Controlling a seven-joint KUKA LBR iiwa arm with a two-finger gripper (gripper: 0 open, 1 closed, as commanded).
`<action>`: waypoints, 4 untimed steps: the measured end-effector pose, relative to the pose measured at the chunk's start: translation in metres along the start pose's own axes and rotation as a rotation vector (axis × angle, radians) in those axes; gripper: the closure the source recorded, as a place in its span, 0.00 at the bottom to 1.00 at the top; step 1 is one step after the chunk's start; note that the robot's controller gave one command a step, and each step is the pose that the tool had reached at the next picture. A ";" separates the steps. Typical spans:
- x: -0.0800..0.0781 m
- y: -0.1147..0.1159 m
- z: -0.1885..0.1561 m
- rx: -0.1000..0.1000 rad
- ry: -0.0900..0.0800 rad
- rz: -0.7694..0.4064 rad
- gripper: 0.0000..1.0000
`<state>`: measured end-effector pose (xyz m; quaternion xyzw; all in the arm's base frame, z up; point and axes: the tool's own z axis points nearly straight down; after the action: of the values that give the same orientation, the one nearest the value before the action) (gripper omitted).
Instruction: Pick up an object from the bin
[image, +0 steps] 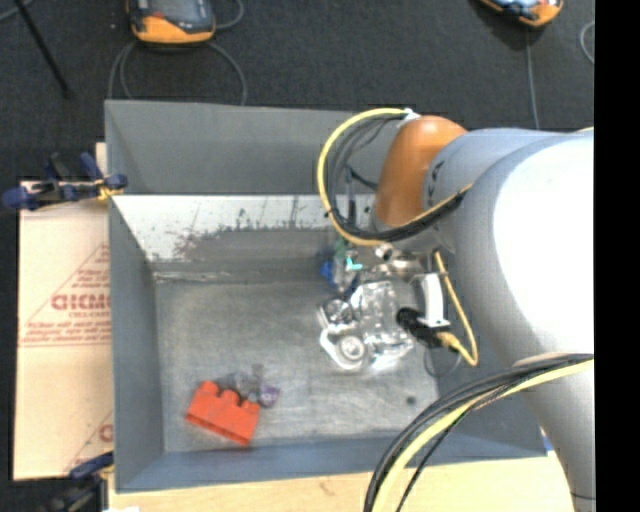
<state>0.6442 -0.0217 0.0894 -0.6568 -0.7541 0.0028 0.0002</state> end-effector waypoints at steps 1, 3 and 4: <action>0.002 0.004 0.012 -0.013 -0.003 -0.121 0.00; -0.001 0.007 -0.060 -0.013 0.000 -0.125 1.00; -0.001 0.005 -0.055 -0.006 0.001 -0.126 0.00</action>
Offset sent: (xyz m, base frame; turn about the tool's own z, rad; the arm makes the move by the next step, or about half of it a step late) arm -0.0002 0.0062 -0.0194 -0.1216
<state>0.6494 -0.0218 0.1439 -0.6081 -0.7939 0.0001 -0.0013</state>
